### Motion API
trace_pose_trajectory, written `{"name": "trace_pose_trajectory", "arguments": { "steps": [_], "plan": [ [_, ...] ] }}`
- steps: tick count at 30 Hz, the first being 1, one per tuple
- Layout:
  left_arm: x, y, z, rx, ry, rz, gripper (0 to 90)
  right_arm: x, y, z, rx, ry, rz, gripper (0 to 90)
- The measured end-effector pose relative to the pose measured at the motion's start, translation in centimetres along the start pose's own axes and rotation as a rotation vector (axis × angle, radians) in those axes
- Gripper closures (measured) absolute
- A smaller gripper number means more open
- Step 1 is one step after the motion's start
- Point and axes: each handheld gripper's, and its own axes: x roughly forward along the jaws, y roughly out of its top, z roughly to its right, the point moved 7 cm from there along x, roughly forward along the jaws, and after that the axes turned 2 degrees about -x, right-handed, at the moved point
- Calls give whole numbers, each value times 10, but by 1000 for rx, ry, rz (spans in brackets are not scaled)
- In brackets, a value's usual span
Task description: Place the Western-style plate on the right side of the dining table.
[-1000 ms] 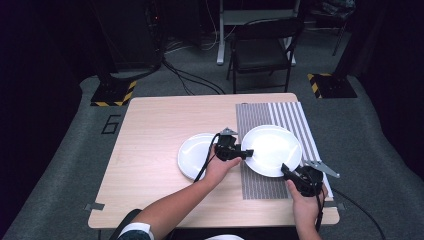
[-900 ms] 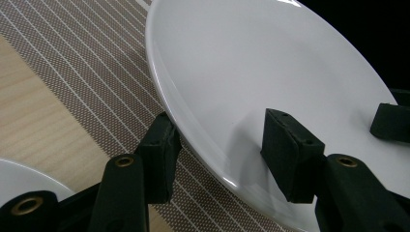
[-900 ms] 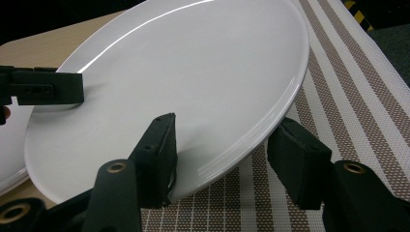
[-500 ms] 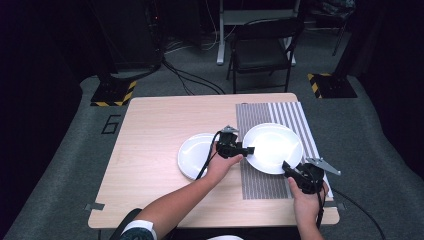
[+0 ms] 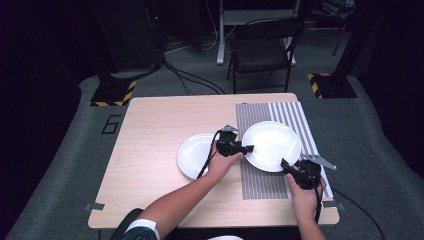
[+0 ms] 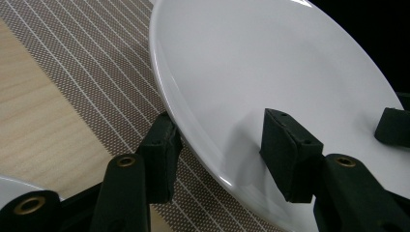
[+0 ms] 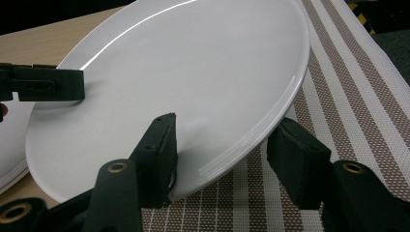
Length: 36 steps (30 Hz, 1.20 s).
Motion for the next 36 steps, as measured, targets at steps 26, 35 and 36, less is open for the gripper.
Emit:
{"name": "trace_pose_trajectory", "arguments": {
  "steps": [26, 35, 36],
  "plan": [
    [24, -5, -5, -14, 27, -23, 497, 16, -9, 15, 1, -23, -20, 443],
    [35, -3, -8, -33, 38, -34, 497, 23, -7, 22, -1, -30, -27, 443],
    [35, -3, -8, -33, 38, -34, 497, 23, -7, 22, -1, -30, -27, 443]
  ]
}}
